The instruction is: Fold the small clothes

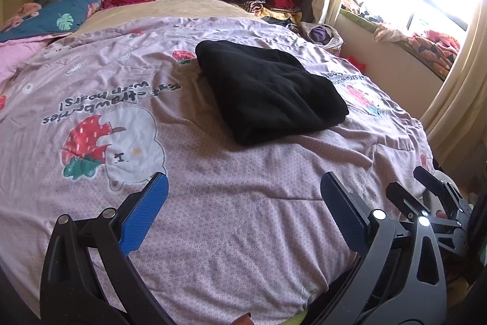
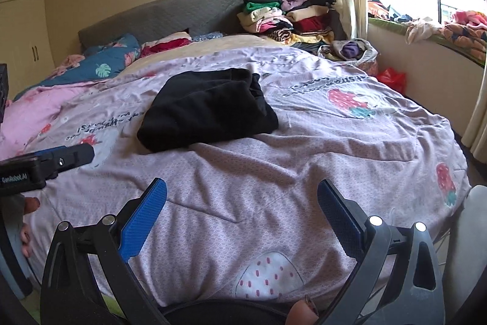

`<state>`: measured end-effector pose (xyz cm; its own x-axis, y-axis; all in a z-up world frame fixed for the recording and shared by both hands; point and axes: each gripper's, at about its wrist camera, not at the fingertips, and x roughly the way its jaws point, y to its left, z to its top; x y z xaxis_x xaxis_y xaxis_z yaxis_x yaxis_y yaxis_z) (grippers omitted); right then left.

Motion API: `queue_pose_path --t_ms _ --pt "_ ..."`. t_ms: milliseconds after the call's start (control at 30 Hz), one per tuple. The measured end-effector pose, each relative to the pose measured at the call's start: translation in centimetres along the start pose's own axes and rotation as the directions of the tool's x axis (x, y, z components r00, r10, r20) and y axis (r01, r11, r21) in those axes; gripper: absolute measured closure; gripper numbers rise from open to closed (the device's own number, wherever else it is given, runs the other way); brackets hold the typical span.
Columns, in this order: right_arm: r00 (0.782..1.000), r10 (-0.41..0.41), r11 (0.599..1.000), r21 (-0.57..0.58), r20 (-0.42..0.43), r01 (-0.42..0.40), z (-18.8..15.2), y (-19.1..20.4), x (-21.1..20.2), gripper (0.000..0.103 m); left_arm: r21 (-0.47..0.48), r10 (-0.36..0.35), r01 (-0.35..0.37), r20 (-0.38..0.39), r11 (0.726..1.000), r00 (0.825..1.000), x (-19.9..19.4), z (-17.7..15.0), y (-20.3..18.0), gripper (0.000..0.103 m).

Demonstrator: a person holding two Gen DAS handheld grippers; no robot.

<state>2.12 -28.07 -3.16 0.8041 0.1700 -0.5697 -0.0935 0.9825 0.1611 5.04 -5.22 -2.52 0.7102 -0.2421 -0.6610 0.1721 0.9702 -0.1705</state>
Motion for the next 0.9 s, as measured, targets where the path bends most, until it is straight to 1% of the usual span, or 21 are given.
queue_pose_path --t_ms 133,333,900 --pt "1.000 0.007 1.000 0.022 -0.016 -0.007 -0.02 -0.43 0.34 0.004 -0.010 0.004 -0.004 -0.001 1.000 1.000 0.09 -0.06 0.09 0.009" --pt "1.000 0.000 1.000 0.000 -0.021 0.000 -0.15 0.00 0.39 0.004 -0.013 0.035 -0.035 -0.018 0.999 0.999 0.36 -0.05 0.15 0.009" --pt "1.000 -0.001 1.000 0.005 -0.031 0.002 -0.13 -0.08 0.49 0.004 -0.013 0.040 -0.040 -0.022 0.999 0.999 0.43 -0.10 0.14 0.009"
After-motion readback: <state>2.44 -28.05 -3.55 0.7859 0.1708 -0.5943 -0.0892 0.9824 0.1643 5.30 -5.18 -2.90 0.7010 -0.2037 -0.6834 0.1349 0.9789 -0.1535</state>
